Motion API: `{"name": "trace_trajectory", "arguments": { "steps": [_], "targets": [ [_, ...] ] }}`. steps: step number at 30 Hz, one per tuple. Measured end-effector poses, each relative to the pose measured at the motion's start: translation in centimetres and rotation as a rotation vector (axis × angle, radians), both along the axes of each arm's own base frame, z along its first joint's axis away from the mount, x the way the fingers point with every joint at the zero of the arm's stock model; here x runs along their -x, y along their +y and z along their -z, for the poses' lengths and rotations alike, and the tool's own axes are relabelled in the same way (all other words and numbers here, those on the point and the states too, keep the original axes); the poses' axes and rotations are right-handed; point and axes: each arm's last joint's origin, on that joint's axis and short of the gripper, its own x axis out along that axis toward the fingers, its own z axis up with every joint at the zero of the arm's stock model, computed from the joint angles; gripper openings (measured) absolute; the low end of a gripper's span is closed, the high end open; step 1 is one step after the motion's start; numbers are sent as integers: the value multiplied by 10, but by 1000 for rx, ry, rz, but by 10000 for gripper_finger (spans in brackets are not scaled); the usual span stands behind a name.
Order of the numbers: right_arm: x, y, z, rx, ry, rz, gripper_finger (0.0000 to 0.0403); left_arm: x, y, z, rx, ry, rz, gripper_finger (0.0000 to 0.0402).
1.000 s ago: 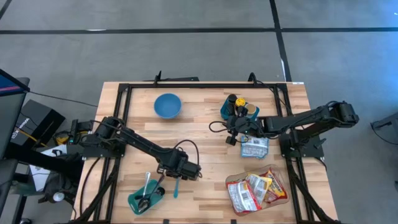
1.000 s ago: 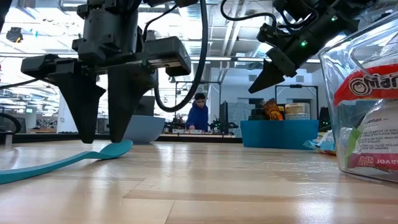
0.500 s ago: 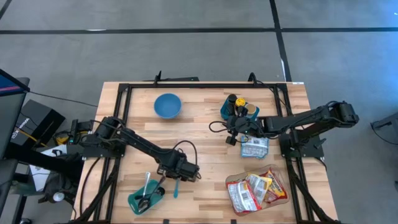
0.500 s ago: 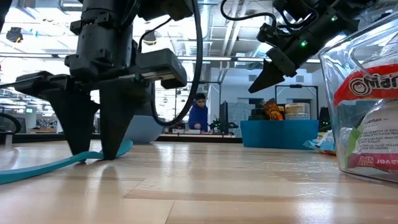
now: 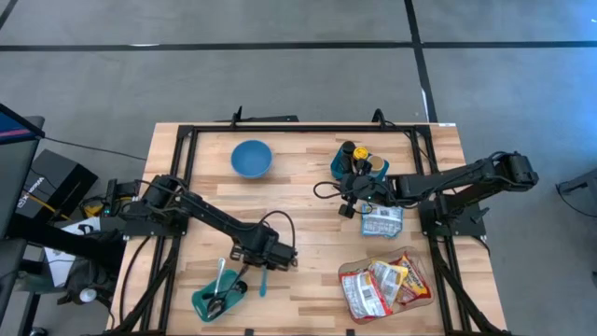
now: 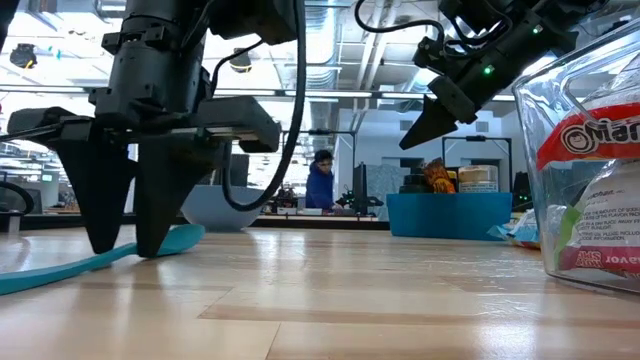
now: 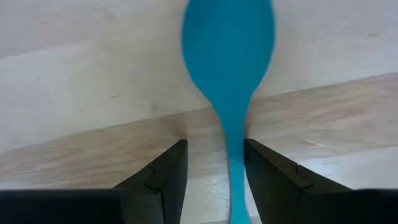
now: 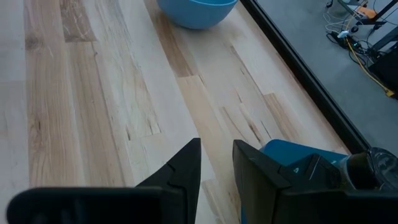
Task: Pick & Place Food Item
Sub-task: Put the blue spoon into the green bin
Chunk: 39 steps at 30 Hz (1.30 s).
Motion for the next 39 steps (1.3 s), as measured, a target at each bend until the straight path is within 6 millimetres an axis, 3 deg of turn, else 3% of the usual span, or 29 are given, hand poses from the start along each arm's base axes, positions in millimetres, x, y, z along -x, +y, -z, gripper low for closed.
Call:
{"name": "trace_trajectory", "arguments": {
  "steps": [7,20,39],
  "targets": [
    [0,0,0,0,-1,0,87,3,2,0,-17,32,-7,150],
    [0,0,0,0,-1,0,87,5,3,0,-48,60,-172,150],
    [0,0,0,-2,-2,1,87,1,2,0,-27,18,-179,139]
  ]
}}
